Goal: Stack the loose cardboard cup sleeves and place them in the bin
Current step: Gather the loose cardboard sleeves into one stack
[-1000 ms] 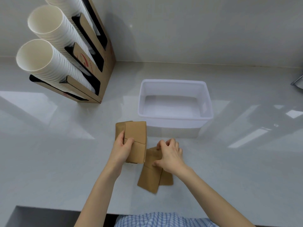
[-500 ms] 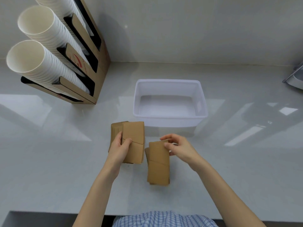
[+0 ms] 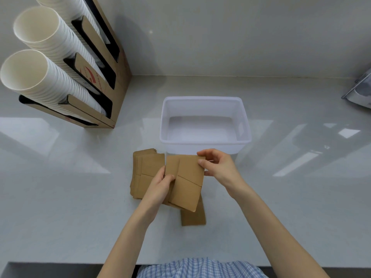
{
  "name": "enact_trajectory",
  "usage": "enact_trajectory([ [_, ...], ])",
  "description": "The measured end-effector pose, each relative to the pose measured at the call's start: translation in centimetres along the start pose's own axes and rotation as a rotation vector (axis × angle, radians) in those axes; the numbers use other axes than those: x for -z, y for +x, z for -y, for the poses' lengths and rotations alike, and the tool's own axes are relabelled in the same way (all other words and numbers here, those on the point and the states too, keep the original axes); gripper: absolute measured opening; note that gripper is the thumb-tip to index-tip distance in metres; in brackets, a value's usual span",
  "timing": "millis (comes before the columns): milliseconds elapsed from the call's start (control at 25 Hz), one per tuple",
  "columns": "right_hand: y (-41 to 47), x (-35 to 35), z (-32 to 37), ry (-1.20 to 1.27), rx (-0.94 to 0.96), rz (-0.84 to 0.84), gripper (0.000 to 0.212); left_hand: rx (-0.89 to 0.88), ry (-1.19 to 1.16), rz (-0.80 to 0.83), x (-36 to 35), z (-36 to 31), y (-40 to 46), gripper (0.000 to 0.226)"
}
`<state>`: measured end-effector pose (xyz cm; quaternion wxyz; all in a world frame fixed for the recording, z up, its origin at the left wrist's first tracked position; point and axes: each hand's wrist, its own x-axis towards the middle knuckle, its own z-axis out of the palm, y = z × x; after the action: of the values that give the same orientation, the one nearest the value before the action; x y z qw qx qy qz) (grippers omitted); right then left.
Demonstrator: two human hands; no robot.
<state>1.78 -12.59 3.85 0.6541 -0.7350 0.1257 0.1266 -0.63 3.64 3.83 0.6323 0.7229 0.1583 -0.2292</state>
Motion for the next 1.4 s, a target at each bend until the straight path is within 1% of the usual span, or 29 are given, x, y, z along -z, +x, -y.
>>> enact_trajectory([
  [160,0.3,-1.2,-0.1,-0.211,0.071,-0.107,0.017,0.002,-0.039,0.022,-0.3,0.2,0.1,0.020],
  [320,0.3,-1.8,0.0,-0.335,0.162,-0.155,0.019,-0.059,0.010,0.040,-0.5,0.6,0.1,0.028],
  [480,0.4,-2.3,-0.3,-0.398,0.216,-0.144,0.019,-0.071,0.011,0.015,-0.5,0.6,0.0,0.031],
  [560,0.6,-2.3,-0.5,-0.388,0.206,-0.145,0.020,-0.072,0.015,-0.016,-0.1,0.6,0.1,0.031],
  [640,0.6,-2.0,-0.8,-0.376,0.174,-0.138,0.023,-0.065,0.008,-0.065,0.6,0.6,0.3,0.037],
  [720,0.7,-1.8,-1.3,-0.432,0.155,-0.107,0.024,-0.057,-0.007,-0.096,1.4,0.6,0.5,0.039],
  [800,0.8,-1.8,-1.9,-0.534,0.121,-0.018,0.029,-0.056,-0.023,-0.113,1.9,0.5,0.6,0.038],
  [920,0.8,-2.3,-3.1,-0.801,-0.007,0.165,0.050,-0.053,-0.038,-0.138,2.2,0.4,0.7,0.037],
  [960,0.8,-2.5,-3.4,-0.899,-0.038,0.192,0.058,-0.050,-0.038,-0.145,2.3,0.5,0.7,0.038],
  [1040,0.7,-3.0,-3.8,-1.002,-0.066,0.177,0.066,-0.042,-0.033,-0.154,2.5,0.6,0.8,0.040],
  [1240,0.7,-3.2,-4.1,-0.959,-0.084,0.101,0.059,-0.038,-0.023,-0.157,2.6,0.5,0.8,0.040],
  [1400,0.6,-3.0,-4.5,-0.875,-0.063,0.127,0.054,-0.039,-0.018,-0.148,2.4,0.3,0.8,0.039],
])
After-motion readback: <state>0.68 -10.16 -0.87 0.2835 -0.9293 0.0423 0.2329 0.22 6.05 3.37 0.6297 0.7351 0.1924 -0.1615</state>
